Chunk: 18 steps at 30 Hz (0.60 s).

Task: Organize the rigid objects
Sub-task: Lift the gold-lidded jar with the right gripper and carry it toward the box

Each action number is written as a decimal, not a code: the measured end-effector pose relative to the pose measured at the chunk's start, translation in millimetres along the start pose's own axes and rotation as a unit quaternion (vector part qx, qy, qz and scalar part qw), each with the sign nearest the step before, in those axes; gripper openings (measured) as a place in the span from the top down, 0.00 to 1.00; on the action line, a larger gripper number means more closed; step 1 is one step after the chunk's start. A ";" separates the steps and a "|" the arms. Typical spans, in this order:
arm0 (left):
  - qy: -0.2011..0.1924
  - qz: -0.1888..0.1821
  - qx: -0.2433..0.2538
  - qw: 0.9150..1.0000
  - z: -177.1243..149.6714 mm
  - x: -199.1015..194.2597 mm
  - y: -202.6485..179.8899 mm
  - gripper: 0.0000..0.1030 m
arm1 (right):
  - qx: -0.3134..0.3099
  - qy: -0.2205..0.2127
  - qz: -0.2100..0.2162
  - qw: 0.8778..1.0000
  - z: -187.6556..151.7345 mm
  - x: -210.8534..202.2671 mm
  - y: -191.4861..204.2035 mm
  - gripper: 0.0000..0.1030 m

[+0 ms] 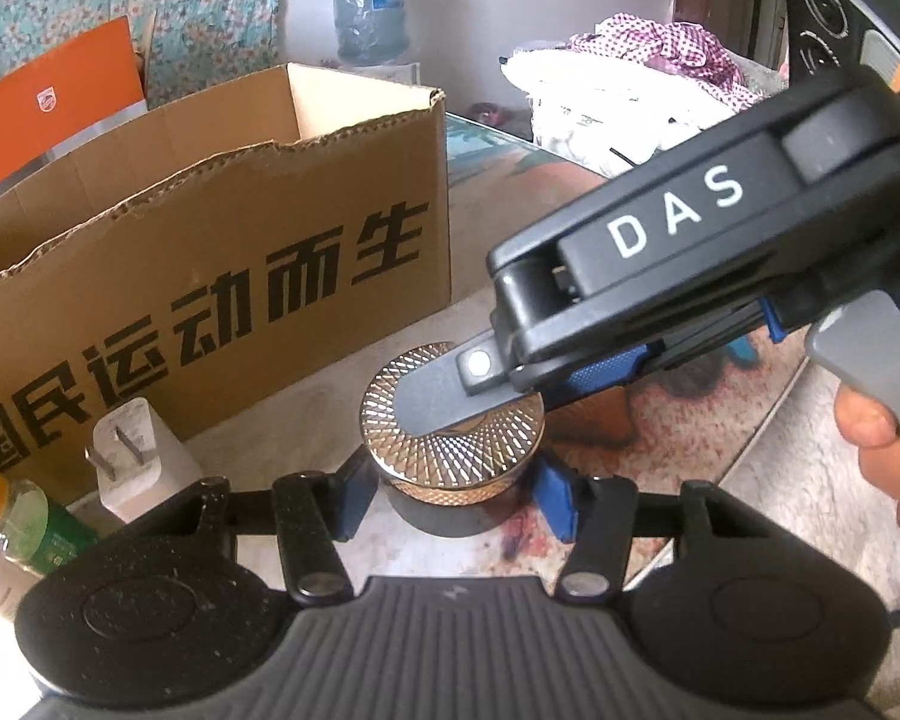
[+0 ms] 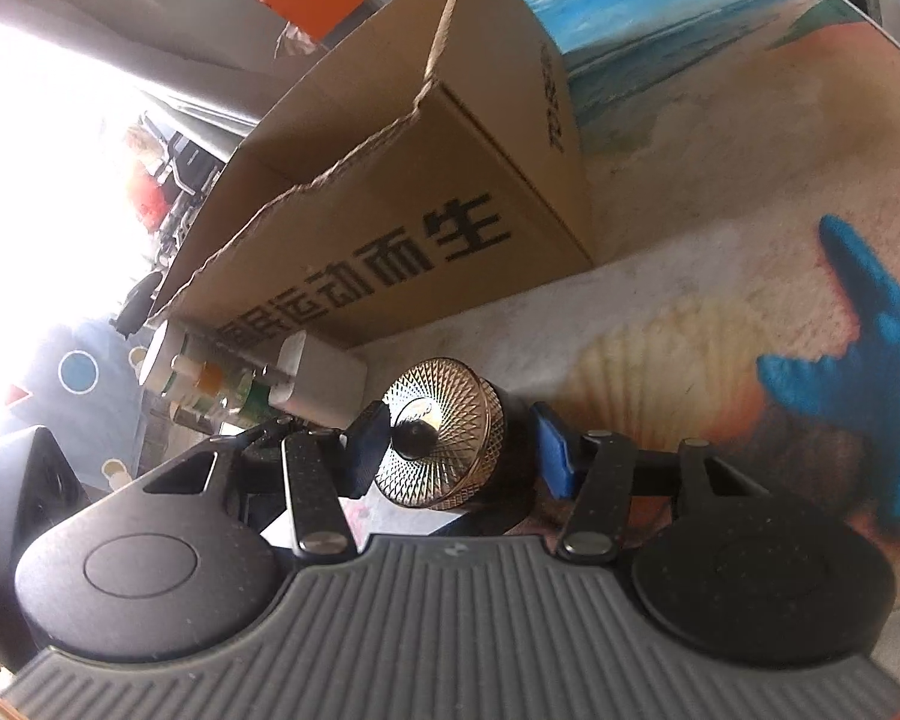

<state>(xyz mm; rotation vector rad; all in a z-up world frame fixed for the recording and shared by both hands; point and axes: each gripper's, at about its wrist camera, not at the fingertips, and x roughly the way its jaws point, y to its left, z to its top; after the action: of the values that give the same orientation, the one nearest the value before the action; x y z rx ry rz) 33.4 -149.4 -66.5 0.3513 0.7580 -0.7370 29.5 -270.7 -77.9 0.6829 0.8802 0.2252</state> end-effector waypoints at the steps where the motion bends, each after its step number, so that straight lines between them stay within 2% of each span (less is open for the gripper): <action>1: 0.001 0.000 0.000 1.000 0.7 0.4 0.2 0.45 | 0.000 0.000 0.001 1.000 -0.9 -0.3 0.1 0.50; 9: 0.007 0.008 0.004 1.000 6.4 5.5 -3.0 0.44 | 0.014 0.002 0.003 1.000 -0.1 -0.2 -2.8 0.50; 18: 0.014 0.004 -0.016 1.000 9.3 7.7 0.9 0.44 | 0.011 0.003 0.001 1.000 -0.5 0.7 -1.5 0.47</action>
<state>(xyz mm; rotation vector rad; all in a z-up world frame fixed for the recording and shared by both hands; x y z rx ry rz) 42.4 -157.4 -65.8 0.3376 0.7940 -0.7122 29.4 -271.3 -79.5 0.7046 0.8898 0.2196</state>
